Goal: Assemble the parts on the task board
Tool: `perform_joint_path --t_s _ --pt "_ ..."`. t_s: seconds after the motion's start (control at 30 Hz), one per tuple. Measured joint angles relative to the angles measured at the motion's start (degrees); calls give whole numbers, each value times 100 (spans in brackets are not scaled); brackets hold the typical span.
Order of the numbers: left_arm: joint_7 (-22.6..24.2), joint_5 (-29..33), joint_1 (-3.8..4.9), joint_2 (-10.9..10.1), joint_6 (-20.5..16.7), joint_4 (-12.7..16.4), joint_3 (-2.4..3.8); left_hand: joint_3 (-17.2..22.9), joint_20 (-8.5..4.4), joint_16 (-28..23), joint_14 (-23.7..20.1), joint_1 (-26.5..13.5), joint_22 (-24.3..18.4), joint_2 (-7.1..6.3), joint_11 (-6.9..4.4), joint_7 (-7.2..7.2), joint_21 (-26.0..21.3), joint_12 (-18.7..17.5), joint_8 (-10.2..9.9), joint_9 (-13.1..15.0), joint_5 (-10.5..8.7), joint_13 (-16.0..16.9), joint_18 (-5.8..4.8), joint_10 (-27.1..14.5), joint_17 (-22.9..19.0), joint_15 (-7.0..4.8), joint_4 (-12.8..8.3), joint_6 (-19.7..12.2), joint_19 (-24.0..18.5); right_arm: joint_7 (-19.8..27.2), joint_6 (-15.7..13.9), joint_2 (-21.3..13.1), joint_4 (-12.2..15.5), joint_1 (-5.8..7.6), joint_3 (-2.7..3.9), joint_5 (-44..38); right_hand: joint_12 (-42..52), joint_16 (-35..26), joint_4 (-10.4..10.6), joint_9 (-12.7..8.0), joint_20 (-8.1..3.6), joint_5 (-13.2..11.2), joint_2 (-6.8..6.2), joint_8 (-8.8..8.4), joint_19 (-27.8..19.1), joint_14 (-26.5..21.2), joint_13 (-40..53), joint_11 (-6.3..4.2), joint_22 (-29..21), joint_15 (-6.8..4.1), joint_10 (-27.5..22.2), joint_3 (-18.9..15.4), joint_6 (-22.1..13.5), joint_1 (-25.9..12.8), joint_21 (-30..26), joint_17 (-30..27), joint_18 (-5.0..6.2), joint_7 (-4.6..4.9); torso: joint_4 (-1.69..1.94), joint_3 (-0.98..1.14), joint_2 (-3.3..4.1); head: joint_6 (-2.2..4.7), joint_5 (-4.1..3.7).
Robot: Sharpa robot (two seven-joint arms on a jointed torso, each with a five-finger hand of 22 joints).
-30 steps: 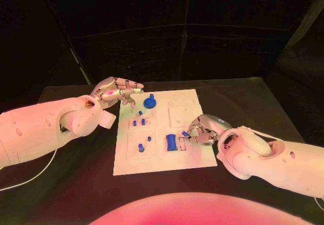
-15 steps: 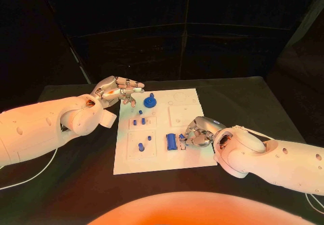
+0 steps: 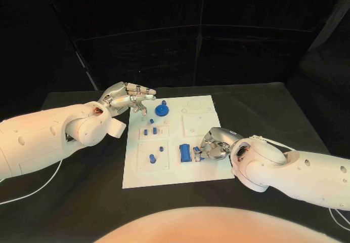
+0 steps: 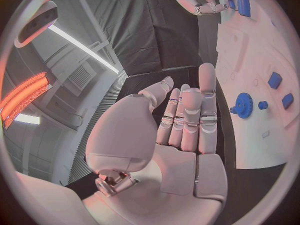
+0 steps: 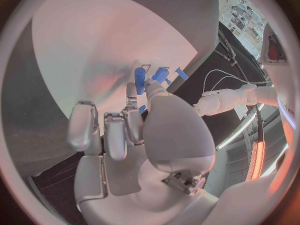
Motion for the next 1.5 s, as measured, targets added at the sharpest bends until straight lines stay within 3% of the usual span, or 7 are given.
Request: perform_joint_path --t_s 0.47,0.63,0.83,0.9,1.23,1.33,1.5 --pt "-20 0 0 9 26 -4 -1 -16 0 0 0 0 -6 0 -21 0 0 0 0 0 0 -5 0 -21 -21 0 -16 0 0 -34 119 78 -79 1 2 -50 74 0 81 102 -21 0 41 104 20 -20 0 -9 10 -20 50 -29 93 -162 0 1 1 -83 6 0 3 -20 1" --pt "-25 0 0 11 31 -4 -1 -16 0 0 0 0 -5 0 -21 0 0 0 0 0 0 -5 0 -21 -21 0 -16 0 0 -37 146 96 -114 1 2 -55 74 0 120 89 -21 -17 53 119 20 1 1 -9 10 -41 50 -55 77 -193 0 4 1 -66 4 -2 3 -21 2" --pt "-29 0 0 13 35 -3 -1 -16 0 0 0 0 -5 0 -21 0 0 0 0 0 0 -5 0 -21 -21 0 -16 0 0 -46 172 118 -139 1 1 -60 96 0 281 140 -21 -52 -19 119 20 1 0 13 22 -41 71 -307 75 -682 0 4 1 -65 4 -3 3 -21 2" --pt "-31 0 0 14 36 -3 -1 -16 0 0 0 0 -5 0 -21 0 0 0 0 0 0 -5 0 -21 -21 0 -16 0 0 -48 174 122 -143 1 0 -62 96 0 278 165 -20 -199 -14 119 20 1 0 12 23 -41 70 -437 56 -824 0 4 1 -46 4 -3 3 -20 5" --pt "-35 0 0 14 40 -3 -2 -16 0 0 0 0 -5 0 -21 0 0 0 0 0 0 -4 0 -21 -20 0 -16 0 0 -48 156 51 -92 0 0 -69 96 0 231 202 -20 -286 -7 119 20 0 -1 12 30 -40 70 -553 56 -852 0 3 1 -46 0 -2 2 -10 3" --pt "-35 0 0 13 41 -7 -2 -16 0 0 0 0 -4 0 -21 0 0 0 0 0 0 -5 0 -21 -20 0 -16 0 0 8 105 -54 -19 0 0 -54 24 0 182 208 -24 -284 8 117 16 0 -1 12 1 -40 69 -603 -41 -799 -1 3 1 3 -1 1 1 -3 3" --pt "-35 0 -1 6 40 -23 -2 -16 0 0 0 0 -7 0 -21 0 -23 0 0 0 0 -4 0 -21 -20 0 -16 0 0 255 -2 -271 68 3 2 256 -486 -195 195 163 34 -250 -88 -64 -328 0 -274 145 -580 45 -316 -808 -392 -705 -326 2 1 167 -1 -1 -12 60 19"
